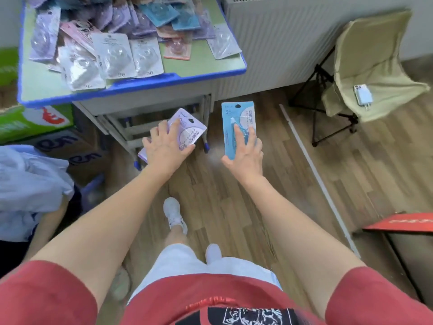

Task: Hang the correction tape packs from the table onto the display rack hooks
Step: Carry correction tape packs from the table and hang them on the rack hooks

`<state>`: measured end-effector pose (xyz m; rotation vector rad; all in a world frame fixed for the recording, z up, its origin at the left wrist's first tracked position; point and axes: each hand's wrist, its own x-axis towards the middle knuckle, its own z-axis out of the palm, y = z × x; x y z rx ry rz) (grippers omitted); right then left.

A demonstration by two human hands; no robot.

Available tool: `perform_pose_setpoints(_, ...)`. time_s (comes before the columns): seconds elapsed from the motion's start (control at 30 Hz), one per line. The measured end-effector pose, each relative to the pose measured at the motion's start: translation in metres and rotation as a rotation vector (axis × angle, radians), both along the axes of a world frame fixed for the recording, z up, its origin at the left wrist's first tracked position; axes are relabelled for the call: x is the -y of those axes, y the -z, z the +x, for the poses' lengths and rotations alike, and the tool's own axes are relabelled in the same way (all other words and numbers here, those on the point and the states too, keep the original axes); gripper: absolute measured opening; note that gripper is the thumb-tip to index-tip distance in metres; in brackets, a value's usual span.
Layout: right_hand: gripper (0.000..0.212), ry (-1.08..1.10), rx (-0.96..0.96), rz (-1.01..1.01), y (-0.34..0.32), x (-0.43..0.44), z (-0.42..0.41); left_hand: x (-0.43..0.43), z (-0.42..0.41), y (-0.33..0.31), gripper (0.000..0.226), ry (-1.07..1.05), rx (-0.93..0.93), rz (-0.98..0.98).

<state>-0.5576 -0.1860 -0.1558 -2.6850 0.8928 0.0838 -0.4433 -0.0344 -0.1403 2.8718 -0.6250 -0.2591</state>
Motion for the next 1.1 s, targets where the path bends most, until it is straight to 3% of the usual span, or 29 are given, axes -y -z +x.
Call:
perform_pose_setpoints(0.23,0.084,0.200,0.006,0.052,0.011,-0.010,-0.106,0.021,-0.083,0.009,0.073,0.136,-0.043,-0.031)
perform_pose_setpoints(0.53,0.085,0.626,0.068,0.070,0.001,-0.046,-0.243,0.053,-0.187,0.004,0.074,0.452,-0.061,-0.061)
perform_pose_setpoints(0.87,0.085,1.105,0.156,0.011,-0.023,-0.091,-0.419,0.082,-0.363,-0.019,0.074,0.874,-0.055,-0.209)
perform_pose_setpoints(1.1,0.086,1.309,0.235,-0.077,-0.039,-0.093,-0.554,0.110,-0.508,-0.043,0.077,1.064,-0.046,-0.296)
